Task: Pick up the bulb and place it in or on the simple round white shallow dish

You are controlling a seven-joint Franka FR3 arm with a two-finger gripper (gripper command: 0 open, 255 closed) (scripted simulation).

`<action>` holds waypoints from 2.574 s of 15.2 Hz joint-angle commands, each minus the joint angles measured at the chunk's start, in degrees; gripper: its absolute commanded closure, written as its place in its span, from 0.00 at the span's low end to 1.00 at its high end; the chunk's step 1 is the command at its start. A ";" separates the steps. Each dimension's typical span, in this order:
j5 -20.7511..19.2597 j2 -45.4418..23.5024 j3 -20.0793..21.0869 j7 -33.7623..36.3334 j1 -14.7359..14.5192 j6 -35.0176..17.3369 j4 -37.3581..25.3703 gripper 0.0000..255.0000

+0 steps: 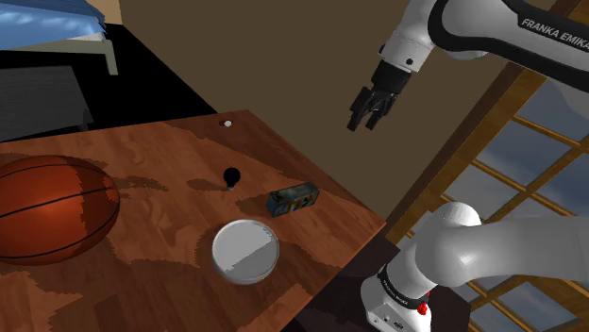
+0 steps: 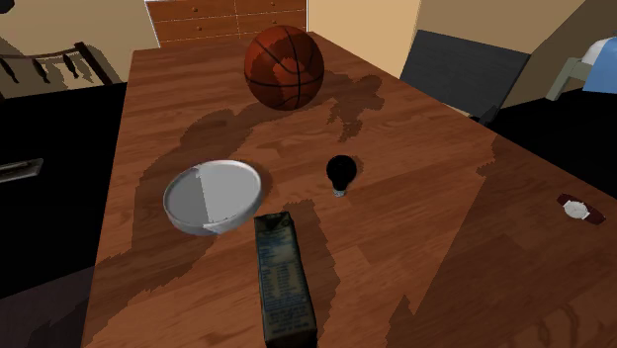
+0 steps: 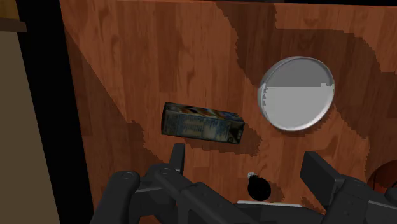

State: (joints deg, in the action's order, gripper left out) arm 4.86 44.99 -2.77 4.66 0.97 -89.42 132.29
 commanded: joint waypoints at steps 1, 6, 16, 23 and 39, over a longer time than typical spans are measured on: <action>0.00 0.00 0.00 0.00 0.00 0.00 0.00 0.00; 0.12 -5.13 2.15 -1.03 -1.53 -10.70 4.05 0.00; -0.80 -20.83 6.42 -2.19 -4.03 -31.42 6.11 0.00; -3.86 -34.78 9.35 -1.39 -4.93 -43.85 2.70 0.00; -16.45 -61.44 10.40 5.00 -7.74 -59.33 -10.52 0.00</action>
State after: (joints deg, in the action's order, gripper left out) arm -11.29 -15.62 7.77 9.51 -6.72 -148.08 121.96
